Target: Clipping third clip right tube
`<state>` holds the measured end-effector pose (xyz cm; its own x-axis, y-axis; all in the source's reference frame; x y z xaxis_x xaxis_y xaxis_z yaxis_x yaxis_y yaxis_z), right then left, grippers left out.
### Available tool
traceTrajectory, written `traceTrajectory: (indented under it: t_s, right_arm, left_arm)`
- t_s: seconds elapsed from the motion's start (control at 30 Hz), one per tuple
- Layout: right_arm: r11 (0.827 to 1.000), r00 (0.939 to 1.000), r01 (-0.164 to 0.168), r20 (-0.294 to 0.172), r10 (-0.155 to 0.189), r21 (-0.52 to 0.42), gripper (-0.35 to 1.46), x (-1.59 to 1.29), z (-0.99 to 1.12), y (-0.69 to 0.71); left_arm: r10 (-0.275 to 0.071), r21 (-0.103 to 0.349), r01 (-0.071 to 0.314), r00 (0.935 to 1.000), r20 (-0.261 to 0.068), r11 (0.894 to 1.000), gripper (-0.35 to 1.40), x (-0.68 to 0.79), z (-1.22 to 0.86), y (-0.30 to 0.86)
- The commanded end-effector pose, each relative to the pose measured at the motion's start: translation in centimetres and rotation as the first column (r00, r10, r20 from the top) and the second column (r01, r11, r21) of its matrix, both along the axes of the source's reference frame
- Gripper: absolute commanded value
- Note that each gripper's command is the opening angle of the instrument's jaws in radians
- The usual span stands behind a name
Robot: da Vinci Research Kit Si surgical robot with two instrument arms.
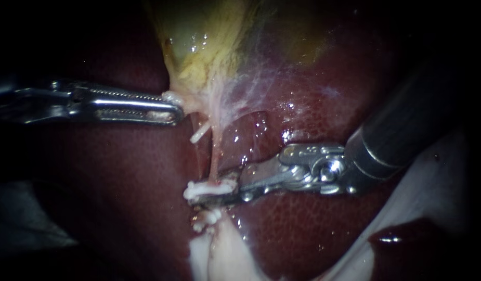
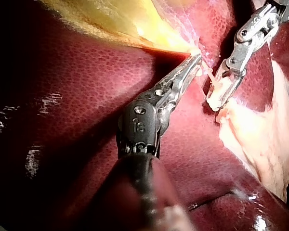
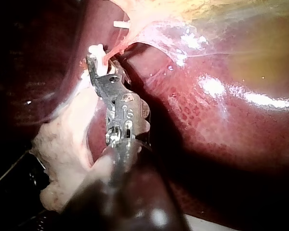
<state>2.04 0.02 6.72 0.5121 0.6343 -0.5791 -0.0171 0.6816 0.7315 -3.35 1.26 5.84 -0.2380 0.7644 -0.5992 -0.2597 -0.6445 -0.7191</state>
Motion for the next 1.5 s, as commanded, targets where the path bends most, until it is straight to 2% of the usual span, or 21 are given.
traceTrajectory:
  t_s: [0.03,0.07,0.2,0.3,0.47,0.67,0.8,1.0,1.2,1.33,1.4,1.5]
  right_arm:
    - [1.0,0.9999,-0.009,-0.01,0.009,0.001,0.14,0.0,0.0,0.0]
    - [1.0,0.9996,-0.016,-0.023,0.016,0.004,0.33,0.0,0.01,0.0]
    - [0.999,0.9982,-0.033,-0.05,0.034,0.007,0.49,-0.02,0.02,0.01]
    - [0.999,0.9951,-0.044,-0.087,0.046,0.018,0.5,-0.12,0.03,0.02]
    - [0.999,0.9923,-0.033,-0.119,0.035,0.016,0.5,-0.36,0.06,0.13]
    - [0.997,0.9804,-0.065,-0.184,0.071,0.04,0.5,-0.6,0.07,0.37]
    - [0.996,0.9746,-0.075,-0.208,0.083,0.049,0.5,-0.59,0.1,0.45]
    - [0.995,0.9716,-0.068,-0.222,0.084,0.075,0.5,-0.41,0.17,0.48]
    - [0.99,0.9575,-0.063,-0.272,0.096,0.128,0.5,-0.21,0.19,0.5]
    - [0.984,0.9403,-0.077,-0.316,0.125,0.161,0.5,-0.1,0.18,0.5]
    - [0.98,0.9284,-0.089,-0.342,0.146,0.175,0.5,-0.05,0.17,0.51]
    - [0.976,0.9166,-0.096,-0.365,0.164,0.198,0.5,-0.04,0.14,0.53]
  left_arm:
    - [0.001,0.0,-0.001,1.0,0.001,1.0,-0.35,0.0,0.0,0.0]
    - [0.001,0.0,-0.001,1.0,0.002,1.0,-0.35,0.01,0.0,0.0]
    - [0.003,0.0,-0.003,1.0,0.002,1.0,-0.35,0.03,0.01,0.01]
    - [0.004,0.001,-0.004,1.0,0.003,1.0,-0.35,0.05,0.02,0.01]
    - [0.006,0.001,-0.006,1.0,0.005,1.0,-0.35,0.08,0.06,0.03]
    - [0.009,0.001,-0.009,0.9999,0.007,1.0,-0.35,0.09,0.07,0.04]
    - [0.009,0.001,-0.009,0.9999,0.007,1.0,-0.35,0.09,0.07,0.04]
    - [0.009,0.001,-0.009,0.9999,0.007,1.0,-0.35,0.1,0.07,0.04]
    - [0.009,0.002,-0.009,0.9999,0.007,1.0,-0.35,0.1,0.06,0.04]
    - [0.009,0.002,-0.009,0.9999,0.007,1.0,-0.35,0.1,0.06,0.04]
    - [0.009,0.002,-0.009,0.9999,0.007,1.0,-0.35,0.1,0.06,0.04]
    - [0.009,0.002,-0.009,0.9999,0.007,1.0,-0.35,0.1,0.06,0.04]
